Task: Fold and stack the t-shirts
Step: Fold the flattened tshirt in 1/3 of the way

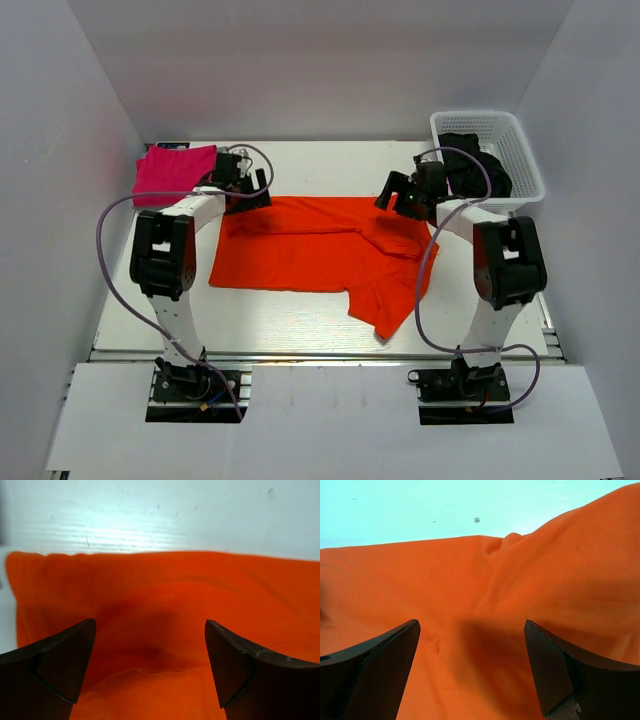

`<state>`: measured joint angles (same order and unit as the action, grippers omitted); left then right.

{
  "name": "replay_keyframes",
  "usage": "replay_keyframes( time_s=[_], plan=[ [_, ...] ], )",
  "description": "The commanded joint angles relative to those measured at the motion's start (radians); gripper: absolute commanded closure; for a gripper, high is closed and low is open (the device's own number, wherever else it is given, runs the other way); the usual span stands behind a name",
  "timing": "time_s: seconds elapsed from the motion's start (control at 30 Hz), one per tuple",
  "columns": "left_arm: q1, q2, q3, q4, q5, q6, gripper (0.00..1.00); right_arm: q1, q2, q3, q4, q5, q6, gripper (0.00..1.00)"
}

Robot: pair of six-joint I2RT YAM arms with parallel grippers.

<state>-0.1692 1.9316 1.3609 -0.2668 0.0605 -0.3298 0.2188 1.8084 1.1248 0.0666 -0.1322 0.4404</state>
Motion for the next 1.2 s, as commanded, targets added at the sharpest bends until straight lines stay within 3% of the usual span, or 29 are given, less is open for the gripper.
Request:
replay_keyframes(
  time_s=[0.0,0.27,0.4,0.7,0.87,1.17],
  plan=[
    [0.007,0.013,0.026,-0.037,0.061,0.025,0.00,-0.012,0.081,0.087,-0.053,-0.023,0.012,0.10],
    [0.077,0.133,0.017,-0.225,-0.071,-0.005,0.00,-0.056,0.230,0.188,-0.163,0.008,0.064,0.10],
    [0.102,0.142,-0.008,-0.212,-0.057,-0.015,0.00,-0.075,0.282,0.222,-0.174,0.020,0.080,0.10],
    [0.091,0.095,0.037,-0.227,-0.226,0.078,0.00,-0.079,0.405,0.426,-0.229,0.128,0.000,0.10],
    [0.091,0.095,0.046,-0.200,-0.173,0.109,0.00,-0.082,0.451,0.515,-0.252,0.128,-0.048,0.10],
    [0.079,0.008,0.066,-0.109,0.036,0.111,0.00,-0.013,0.289,0.500,-0.208,-0.012,-0.282,0.10]
  ],
)
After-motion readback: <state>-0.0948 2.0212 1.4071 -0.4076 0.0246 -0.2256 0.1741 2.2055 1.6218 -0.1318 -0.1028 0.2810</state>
